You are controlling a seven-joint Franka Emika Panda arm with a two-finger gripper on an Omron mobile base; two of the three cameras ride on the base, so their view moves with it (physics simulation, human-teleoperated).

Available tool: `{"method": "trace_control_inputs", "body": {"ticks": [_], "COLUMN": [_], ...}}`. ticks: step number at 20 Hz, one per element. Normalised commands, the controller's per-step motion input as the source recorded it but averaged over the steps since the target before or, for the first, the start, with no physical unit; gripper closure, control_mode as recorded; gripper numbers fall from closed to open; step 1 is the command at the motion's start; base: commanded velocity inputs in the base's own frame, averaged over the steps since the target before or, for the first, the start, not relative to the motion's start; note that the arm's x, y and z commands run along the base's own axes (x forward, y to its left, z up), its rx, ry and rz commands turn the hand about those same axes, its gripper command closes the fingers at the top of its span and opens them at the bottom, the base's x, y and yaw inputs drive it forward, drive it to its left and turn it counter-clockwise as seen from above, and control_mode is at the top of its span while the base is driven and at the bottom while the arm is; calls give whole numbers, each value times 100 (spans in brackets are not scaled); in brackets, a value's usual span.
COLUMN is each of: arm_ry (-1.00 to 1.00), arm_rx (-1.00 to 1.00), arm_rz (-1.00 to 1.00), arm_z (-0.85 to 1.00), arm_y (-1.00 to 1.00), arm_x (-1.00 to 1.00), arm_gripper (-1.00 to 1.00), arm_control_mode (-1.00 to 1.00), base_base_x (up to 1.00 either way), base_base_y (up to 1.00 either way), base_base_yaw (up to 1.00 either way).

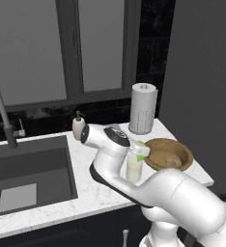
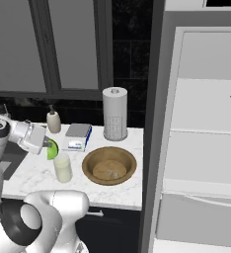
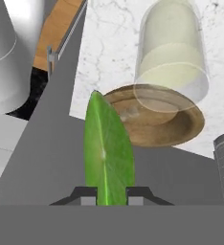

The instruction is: Grab a lemon wedge from the fridge and one ice cube from the ice bowl, and put them in the glass of lemonade.

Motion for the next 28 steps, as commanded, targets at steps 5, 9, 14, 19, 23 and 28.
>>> {"method": "trace_control_inputs", "body": {"ticks": [5, 9, 14, 19, 23, 28], "arm_ry": [0, 0, 0, 0, 0, 0], "arm_rx": [-1, 0, 0, -1, -1, -1], "arm_rz": [0, 0, 0, 0, 0, 0], "arm_z": [-12, -14, -25, -31, -29, -24], "arm_y": [0, 0, 0, 0, 0, 0], "arm_x": [20, 28, 28, 19, 20, 24], "arm_gripper": [100, 100, 100, 100, 100, 100], "arm_control_mode": [-100, -100, -100, -100, -100, -100], "base_base_x": [0, 0, 0, 0, 0, 0], "base_base_y": [0, 0, 0, 0, 0, 0], "base_base_yaw": [0, 0, 0, 0, 0, 0]}}
